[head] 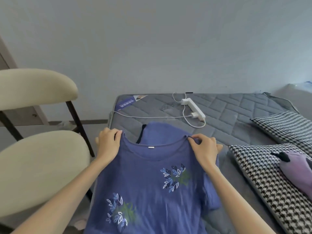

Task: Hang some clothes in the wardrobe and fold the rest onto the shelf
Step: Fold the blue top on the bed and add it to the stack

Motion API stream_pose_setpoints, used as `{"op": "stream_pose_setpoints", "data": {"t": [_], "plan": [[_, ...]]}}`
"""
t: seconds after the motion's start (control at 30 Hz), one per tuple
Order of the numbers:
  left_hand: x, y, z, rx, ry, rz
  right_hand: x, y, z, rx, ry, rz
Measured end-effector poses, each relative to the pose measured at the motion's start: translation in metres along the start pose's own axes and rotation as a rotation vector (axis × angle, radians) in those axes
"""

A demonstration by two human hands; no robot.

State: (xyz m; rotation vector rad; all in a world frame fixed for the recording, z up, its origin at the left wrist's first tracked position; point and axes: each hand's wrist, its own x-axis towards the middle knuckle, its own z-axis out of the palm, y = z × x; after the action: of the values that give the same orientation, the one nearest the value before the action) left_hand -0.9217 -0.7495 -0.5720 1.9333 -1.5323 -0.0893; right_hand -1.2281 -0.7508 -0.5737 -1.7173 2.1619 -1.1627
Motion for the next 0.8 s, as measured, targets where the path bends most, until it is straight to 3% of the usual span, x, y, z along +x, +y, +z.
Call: {"op": "stream_pose_setpoints", "data": {"t": [0.53, 0.8], "plan": [[0.039, -0.032, 0.114, -0.074, -0.255, -0.270, 0.039, 0.054, 0.089, -0.209, -0.232, 0.117], [-0.007, -0.022, 0.106, -0.223, -0.250, -0.125, 0.018, 0.066, 0.078, -0.087, -0.152, 0.080]]}}
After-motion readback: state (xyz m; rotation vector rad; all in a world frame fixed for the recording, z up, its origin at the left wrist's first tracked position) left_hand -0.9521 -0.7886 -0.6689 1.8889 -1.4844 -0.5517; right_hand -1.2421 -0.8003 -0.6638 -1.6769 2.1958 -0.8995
